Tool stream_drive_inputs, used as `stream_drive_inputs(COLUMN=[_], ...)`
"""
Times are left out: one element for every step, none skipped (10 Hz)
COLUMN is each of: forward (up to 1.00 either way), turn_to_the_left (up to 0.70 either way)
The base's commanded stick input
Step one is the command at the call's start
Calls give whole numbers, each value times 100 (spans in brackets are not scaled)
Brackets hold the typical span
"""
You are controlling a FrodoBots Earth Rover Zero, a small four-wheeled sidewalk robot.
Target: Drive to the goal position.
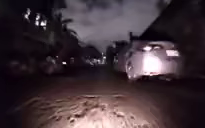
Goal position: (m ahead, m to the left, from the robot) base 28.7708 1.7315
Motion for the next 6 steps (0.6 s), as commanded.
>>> stream_drive_inputs(forward=[50,50,50,50,50,59], turn_to_the_left=[0,0,0,0,0,0])
